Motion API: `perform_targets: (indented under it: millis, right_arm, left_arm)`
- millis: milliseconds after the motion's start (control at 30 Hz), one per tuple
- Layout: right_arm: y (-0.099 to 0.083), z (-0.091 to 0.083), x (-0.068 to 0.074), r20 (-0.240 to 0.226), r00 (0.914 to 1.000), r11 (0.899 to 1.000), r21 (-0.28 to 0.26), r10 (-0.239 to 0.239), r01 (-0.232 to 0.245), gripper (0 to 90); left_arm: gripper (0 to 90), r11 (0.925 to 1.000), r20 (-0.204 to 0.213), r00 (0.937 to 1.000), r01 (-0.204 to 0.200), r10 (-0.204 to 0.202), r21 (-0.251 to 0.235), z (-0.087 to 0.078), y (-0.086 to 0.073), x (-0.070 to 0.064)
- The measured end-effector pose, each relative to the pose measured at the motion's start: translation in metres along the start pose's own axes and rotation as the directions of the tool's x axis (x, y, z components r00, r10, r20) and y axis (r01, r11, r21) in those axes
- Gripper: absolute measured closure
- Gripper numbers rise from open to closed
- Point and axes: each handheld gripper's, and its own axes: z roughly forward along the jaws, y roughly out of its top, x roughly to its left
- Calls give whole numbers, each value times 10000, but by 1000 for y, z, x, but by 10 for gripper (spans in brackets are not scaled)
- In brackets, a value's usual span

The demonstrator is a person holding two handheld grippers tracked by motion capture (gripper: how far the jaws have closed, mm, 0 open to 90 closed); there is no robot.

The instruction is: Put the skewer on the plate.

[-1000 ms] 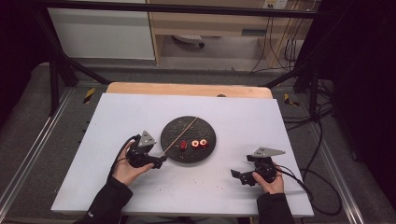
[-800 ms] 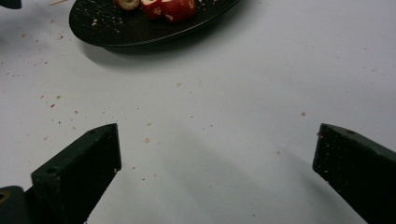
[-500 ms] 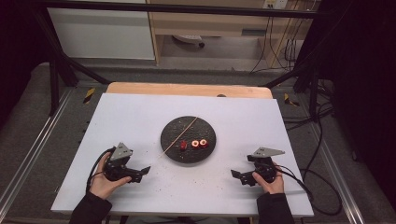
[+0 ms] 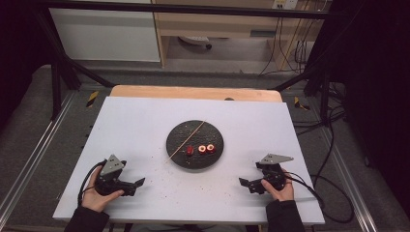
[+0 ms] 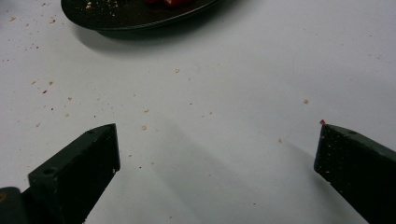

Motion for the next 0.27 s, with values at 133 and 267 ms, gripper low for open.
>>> perform_targets:
  millis: [133, 267]
  right_arm:
    - [0, 0, 0, 64, 10000, 10000, 70, -4, 4, 11]
    - [0, 0, 0, 82, 10000, 10000, 72, -46, 45, 11]
  left_arm:
    - [22, 10000, 18, 10000, 47, -47, -1, 0, -1, 1]
    - [25, 9999, 41, 9999, 93, -93, 57, 1, 0, 2]
